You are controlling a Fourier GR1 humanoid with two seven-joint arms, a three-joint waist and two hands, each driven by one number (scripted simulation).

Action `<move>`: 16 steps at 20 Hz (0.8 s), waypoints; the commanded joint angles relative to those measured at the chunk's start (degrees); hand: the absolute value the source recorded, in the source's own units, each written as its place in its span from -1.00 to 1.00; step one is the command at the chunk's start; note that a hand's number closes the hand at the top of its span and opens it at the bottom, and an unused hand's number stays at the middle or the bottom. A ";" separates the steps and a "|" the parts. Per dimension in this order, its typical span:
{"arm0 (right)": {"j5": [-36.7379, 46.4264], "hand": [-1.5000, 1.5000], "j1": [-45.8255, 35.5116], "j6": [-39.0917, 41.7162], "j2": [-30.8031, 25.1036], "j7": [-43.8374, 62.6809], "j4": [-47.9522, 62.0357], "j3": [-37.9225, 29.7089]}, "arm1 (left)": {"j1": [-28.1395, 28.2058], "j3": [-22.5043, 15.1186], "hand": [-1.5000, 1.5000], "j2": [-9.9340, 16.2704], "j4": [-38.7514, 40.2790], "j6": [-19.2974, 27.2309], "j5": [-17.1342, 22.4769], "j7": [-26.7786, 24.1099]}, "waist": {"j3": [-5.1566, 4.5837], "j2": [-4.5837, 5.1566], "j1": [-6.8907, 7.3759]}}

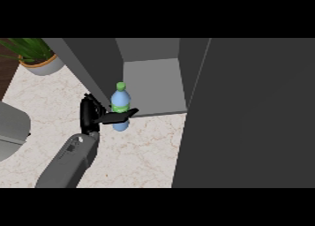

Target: Pick up the bottled water, place it into the cabinet and close the cabinet

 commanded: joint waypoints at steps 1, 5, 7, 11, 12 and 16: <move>-0.31 -1.00 0.31 0.38 -0.71 1.11 -2.38 -0.31 | -15.08 0.49 -1.00 -4.29 2.96 -1.69 0.51 3.82 | -0.85 1.06 -2.27; -0.82 -1.00 0.63 0.50 -0.50 0.34 -1.35 -0.34 | -14.32 0.30 -1.00 -4.76 2.42 -2.13 0.59 1.81 | -0.85 1.18 -2.37; -1.01 -1.00 0.00 0.79 -0.36 0.17 -1.04 -0.42 | -15.15 -0.59 -1.00 -4.23 2.09 -2.75 -0.03 2.26 | -0.81 1.14 -2.29; -1.02 -1.00 0.41 0.97 -0.53 -0.56 -0.80 -0.83 | -15.39 -0.51 -1.00 -3.93 0.53 -4.98 1.17 3.06 | -0.77 1.09 -3.09; -0.83 -1.00 0.52 1.14 -1.02 -0.42 -1.12 -1.31 | -14.85 -0.84 -1.00 -4.34 -1.43 -6.30 1.71 2.40 | -0.77 0.78 -2.82; -1.44 -1.00 0.58 1.88 -1.24 -0.77 -0.63 -0.96 | -11.67 -1.36 -1.00 -5.82 -4.96 -12.36 4.31 -0.85 | -0.90 0.82 -3.58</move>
